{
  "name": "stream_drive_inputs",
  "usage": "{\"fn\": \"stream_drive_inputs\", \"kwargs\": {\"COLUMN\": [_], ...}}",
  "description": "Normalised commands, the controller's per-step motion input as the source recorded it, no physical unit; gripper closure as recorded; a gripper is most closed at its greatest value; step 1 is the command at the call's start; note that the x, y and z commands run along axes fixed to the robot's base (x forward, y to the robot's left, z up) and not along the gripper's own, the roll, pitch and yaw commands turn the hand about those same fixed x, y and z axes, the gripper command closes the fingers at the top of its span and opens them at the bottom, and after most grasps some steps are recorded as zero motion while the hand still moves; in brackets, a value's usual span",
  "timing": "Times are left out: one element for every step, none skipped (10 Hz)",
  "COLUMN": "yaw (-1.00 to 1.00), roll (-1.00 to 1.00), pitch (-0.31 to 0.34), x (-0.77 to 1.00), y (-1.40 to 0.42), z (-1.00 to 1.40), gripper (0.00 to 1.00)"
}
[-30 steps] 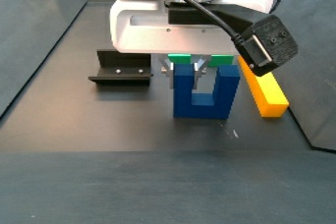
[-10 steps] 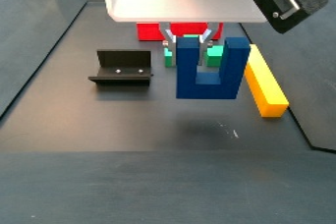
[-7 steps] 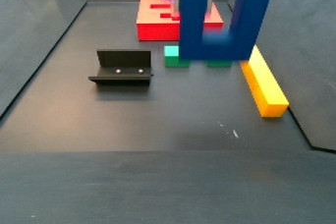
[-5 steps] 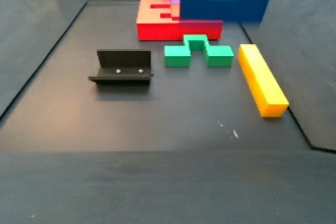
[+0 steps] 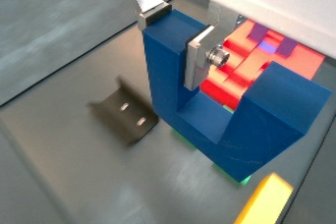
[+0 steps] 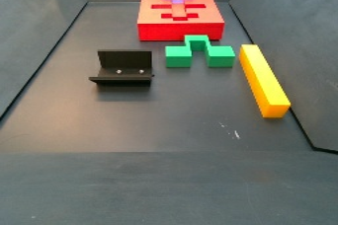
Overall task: Pick up the blue object. Move up. Move to above the board. Insert the blue object.
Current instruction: Move to above the board.
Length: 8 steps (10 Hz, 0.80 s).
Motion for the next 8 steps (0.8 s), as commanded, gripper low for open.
{"fn": "stream_drive_inputs", "kwargs": {"yaw": [0.03, 0.02, 0.01, 0.01, 0.01, 0.01, 0.00, 0.01], "roll": [0.00, 0.01, -0.01, -0.01, 0.00, 0.00, 0.01, 0.00], "pitch": [0.021, 0.023, 0.018, 0.019, 0.027, 0.044, 0.072, 0.090], "x": [-0.07, -0.06, -0.06, -0.06, -0.06, -0.05, -0.03, -0.01], "y": [-1.40, -1.40, -1.40, -1.40, -1.40, -1.40, -1.40, -1.40], "z": [0.16, 0.16, 0.16, 0.17, 0.18, 0.19, 0.20, 0.20], "gripper": [1.00, 1.00, 1.00, 1.00, 1.00, 1.00, 1.00, 1.00]}}
